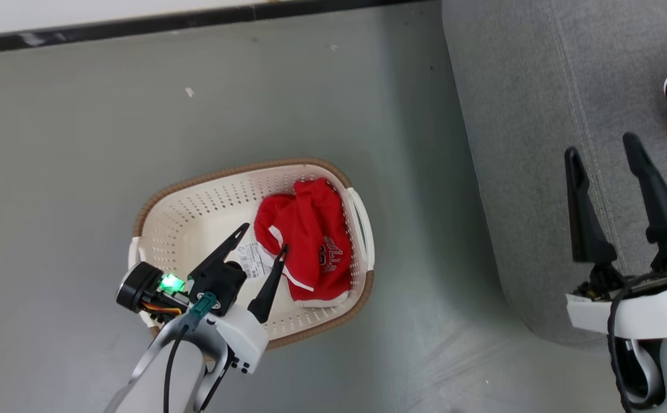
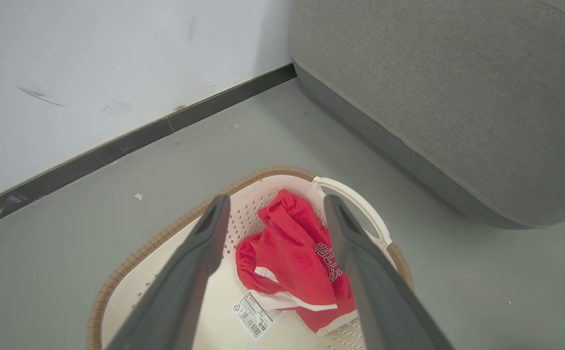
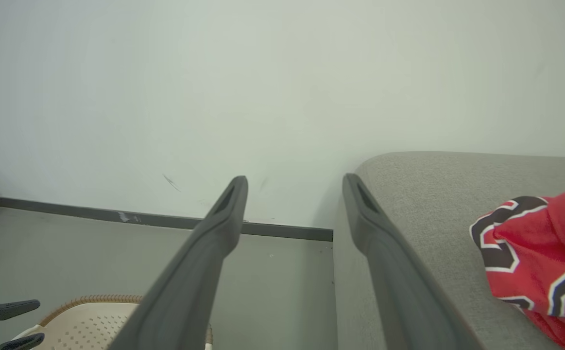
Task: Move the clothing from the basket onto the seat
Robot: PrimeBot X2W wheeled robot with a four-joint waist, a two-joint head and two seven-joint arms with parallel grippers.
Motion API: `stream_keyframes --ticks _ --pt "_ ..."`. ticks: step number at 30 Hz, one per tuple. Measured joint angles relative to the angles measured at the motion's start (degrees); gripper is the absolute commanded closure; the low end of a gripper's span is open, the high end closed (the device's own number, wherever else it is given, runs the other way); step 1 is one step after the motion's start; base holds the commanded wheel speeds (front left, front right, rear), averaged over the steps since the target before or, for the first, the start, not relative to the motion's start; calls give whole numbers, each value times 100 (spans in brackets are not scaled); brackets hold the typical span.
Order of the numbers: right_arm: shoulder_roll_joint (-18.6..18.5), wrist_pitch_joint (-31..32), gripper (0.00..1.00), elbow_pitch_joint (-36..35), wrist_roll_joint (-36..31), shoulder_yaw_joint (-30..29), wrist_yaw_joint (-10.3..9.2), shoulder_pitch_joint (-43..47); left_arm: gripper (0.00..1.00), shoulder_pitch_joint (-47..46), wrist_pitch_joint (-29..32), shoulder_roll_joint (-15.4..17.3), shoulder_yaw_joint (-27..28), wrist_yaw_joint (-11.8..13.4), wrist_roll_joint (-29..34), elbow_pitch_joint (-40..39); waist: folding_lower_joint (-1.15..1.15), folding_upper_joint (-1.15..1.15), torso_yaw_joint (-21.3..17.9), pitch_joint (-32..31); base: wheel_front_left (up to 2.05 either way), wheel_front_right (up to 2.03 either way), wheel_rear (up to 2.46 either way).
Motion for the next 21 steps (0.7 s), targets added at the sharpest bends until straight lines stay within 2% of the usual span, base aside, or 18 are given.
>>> stream_keyframes --ticks 21 --pt "-2 -1 0 -221 53 220 0 -1179 0 -950 1 -146 -43 41 82 939 0 0 -444 1135 0 0 0"
